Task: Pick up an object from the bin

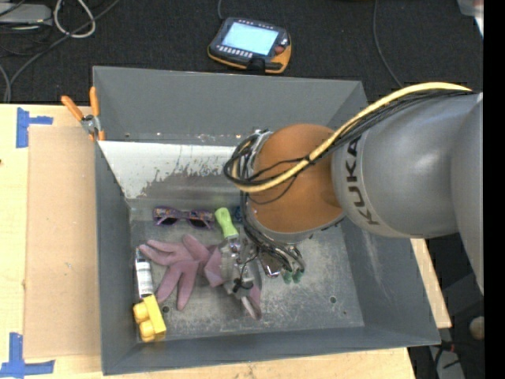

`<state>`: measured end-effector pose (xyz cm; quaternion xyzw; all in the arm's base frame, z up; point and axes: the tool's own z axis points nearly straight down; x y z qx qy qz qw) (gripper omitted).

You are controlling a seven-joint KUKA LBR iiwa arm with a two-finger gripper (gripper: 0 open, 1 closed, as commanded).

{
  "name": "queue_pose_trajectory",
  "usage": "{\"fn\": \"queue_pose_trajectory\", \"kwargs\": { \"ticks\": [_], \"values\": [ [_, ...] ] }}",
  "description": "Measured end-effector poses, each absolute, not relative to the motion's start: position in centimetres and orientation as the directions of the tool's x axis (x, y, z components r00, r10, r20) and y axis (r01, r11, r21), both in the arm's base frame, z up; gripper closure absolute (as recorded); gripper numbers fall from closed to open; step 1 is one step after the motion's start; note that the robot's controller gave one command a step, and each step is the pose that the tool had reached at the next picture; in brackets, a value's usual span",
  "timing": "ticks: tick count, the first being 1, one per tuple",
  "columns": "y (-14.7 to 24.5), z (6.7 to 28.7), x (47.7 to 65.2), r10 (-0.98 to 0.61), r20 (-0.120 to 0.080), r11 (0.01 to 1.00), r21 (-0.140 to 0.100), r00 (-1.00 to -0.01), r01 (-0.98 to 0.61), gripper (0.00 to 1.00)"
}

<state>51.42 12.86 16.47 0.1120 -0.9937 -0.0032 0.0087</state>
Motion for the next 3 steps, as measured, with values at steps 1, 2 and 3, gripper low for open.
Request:
{"fn": "queue_pose_trajectory", "kwargs": {
  "ticks": [1, 2, 3],
  "values": [
    [12.9, 19.5, 51.3, -0.22, 0.002, 0.975, 0.008, -0.975, -0.22, 1.0],
    [13.4, 29.8, 50.1, -0.229, 0.02, 0.974, 0.009, -0.973, -0.229, 1.0],
    [13.1, 22.3, 50.4, -0.213, 0.012, 0.977, 0.009, -0.977, -0.213, 1.0]
  ]
}}
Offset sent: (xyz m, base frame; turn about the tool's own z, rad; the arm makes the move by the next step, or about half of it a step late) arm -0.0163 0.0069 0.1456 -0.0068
